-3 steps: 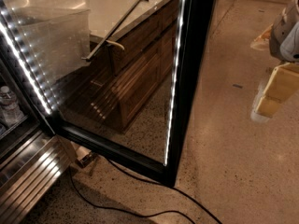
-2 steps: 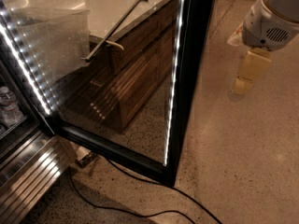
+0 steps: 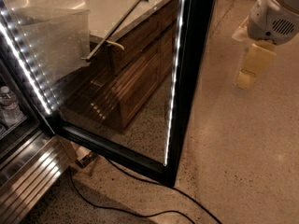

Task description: Close right fridge door

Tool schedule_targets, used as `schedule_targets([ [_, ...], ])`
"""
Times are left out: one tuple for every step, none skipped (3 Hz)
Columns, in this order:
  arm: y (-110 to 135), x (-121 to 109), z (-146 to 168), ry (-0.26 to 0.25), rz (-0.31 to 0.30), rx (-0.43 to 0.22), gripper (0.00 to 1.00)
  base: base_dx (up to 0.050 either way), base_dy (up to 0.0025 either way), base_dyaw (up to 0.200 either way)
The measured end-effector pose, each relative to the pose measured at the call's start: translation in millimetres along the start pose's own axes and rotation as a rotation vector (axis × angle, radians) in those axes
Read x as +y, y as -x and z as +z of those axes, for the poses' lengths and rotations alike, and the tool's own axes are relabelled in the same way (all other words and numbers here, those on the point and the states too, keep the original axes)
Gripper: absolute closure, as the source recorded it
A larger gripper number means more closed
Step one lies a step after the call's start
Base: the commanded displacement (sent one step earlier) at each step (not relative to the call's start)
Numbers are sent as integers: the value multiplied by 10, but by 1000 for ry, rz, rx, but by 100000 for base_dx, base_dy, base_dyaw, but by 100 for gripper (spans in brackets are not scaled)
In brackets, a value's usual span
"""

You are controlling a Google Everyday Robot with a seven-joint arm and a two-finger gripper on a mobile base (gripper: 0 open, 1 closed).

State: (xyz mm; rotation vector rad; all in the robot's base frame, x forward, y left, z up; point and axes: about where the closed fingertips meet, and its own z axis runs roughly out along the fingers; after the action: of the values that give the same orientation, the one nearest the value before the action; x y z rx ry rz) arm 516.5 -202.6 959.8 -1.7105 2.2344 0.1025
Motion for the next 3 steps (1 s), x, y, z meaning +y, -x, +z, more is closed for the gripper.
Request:
schedule_targets([
  [313,-271,358,57,-11,31,0,0,0,0],
  [313,-271,358,57,-11,31,0,0,0,0],
  [313,-271,358,57,-11,31,19,0,0,0],
])
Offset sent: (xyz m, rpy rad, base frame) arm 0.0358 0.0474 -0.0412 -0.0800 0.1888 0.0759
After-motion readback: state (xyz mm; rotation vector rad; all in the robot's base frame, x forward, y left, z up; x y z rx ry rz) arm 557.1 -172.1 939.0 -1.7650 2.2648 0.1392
